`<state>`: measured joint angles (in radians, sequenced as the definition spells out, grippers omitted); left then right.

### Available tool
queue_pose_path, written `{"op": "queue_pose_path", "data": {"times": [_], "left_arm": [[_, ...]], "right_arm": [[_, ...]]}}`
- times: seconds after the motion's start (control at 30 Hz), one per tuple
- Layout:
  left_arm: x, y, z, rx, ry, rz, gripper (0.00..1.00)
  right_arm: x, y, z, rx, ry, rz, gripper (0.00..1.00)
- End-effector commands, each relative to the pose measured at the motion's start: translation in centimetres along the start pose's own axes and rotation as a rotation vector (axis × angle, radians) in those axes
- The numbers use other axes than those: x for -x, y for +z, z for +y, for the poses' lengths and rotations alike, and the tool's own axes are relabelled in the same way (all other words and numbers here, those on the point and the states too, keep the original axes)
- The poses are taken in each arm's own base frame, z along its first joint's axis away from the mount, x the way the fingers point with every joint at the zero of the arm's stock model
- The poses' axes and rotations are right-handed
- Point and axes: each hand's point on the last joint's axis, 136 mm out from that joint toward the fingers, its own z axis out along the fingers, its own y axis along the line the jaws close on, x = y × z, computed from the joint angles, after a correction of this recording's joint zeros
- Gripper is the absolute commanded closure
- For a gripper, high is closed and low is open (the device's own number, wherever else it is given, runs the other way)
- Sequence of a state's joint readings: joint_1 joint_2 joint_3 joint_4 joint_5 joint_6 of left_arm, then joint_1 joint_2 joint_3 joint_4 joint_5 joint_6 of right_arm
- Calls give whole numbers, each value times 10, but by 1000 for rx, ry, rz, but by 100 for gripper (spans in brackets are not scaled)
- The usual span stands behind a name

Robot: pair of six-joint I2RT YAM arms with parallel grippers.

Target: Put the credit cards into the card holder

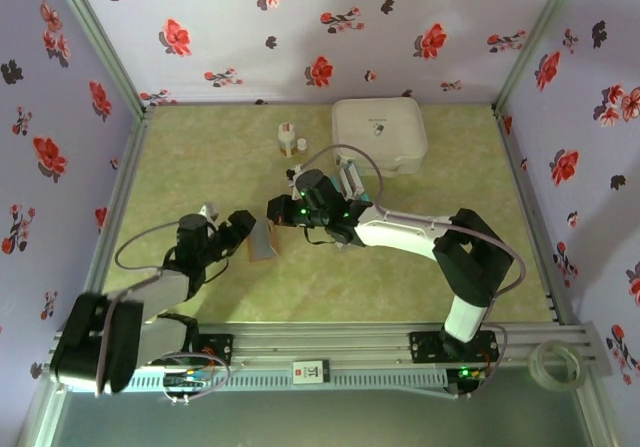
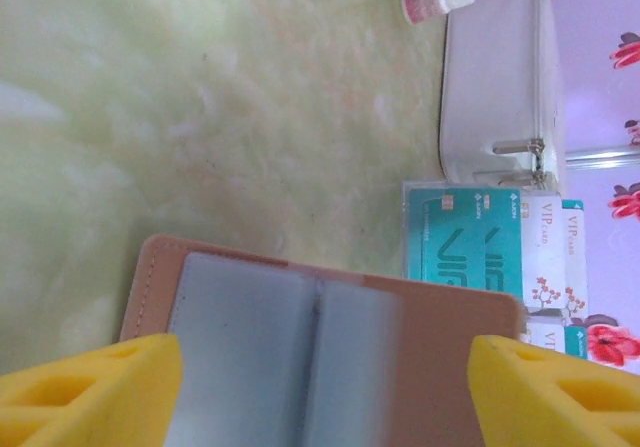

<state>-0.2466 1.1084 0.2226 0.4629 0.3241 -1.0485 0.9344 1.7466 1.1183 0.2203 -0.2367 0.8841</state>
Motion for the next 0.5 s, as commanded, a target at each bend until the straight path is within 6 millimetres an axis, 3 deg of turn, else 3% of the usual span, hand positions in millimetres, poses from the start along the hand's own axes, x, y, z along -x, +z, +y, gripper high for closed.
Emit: {"op": "queue_pose_path", "data": {"times": [0.0, 0.03, 0.47], "left_arm": [[-3, -18, 32, 223, 82, 30, 20], [3, -20, 21, 213, 102, 23, 20], [-17, -22, 29, 335, 223, 192, 21]], "right_arm": [[12, -11, 14, 64, 11, -46, 100], [11, -11, 11, 60, 13, -47, 100], [-19, -25, -56, -73, 71, -18, 100]]}}
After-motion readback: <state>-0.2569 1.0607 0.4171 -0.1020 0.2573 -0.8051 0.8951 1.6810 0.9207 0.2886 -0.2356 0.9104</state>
